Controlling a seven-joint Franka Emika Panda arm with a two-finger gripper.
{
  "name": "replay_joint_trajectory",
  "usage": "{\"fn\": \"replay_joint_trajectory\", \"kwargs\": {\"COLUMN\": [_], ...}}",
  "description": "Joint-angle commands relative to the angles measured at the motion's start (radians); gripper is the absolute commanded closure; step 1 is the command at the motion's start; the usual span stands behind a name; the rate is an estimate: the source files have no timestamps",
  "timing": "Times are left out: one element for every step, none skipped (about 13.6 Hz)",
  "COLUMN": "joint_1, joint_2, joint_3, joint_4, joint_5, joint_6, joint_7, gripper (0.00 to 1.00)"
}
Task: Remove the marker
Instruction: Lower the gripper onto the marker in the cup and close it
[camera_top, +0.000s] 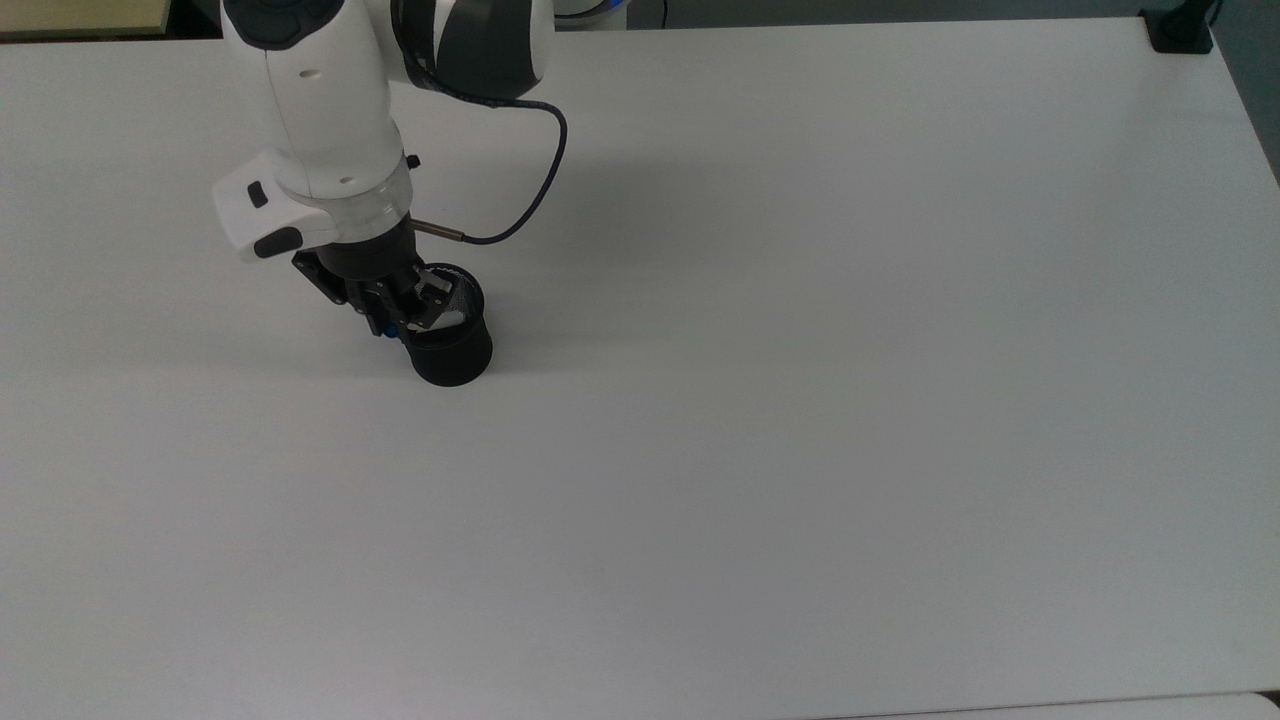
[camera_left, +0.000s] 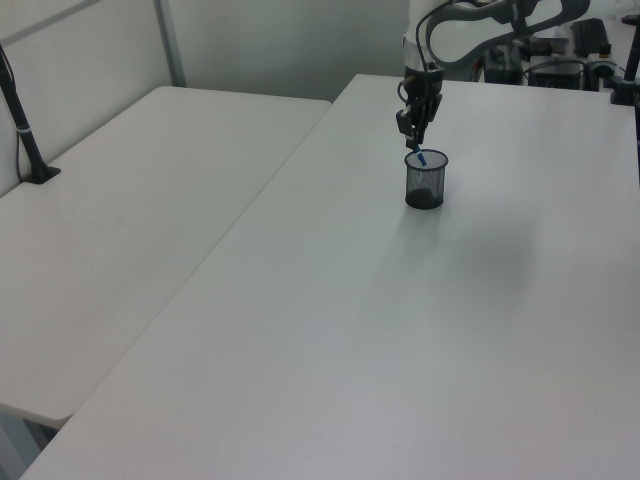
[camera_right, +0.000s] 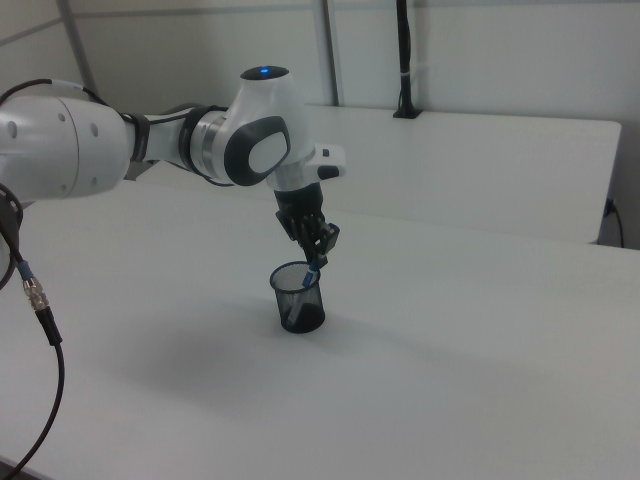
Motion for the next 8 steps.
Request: {"fn": "replay_joint_trajectory", "kwargs": {"joint_1": [0.007, 0.007, 0.007, 0.007, 0.005, 0.005, 0.005, 0.005], "joint_2": [0.011, 0.01, 0.01, 0.01, 0.008, 0.007, 0.004, 0.001], "joint_3": [-0.002, -0.002, -0.002, -0.002, -0.002, -0.002, -0.002, -0.002], "joint_4": [0.01, 0.01, 0.01, 0.012, 0.012, 0.012, 0.012, 0.012], "joint_5": [0.0, 0.0, 0.002, 0.002, 0.002, 0.002, 0.003, 0.005], "joint_6": [0.013, 0.013, 0.013, 0.013, 0.013, 0.013, 0.011, 0.011], "joint_7": [0.005, 0.005, 0.003, 0.003, 0.003, 0.005, 0.005, 0.005], "gripper": [0.8, 0.81, 0.82, 0.84, 0.86, 0.87, 0.89, 0.9]}}
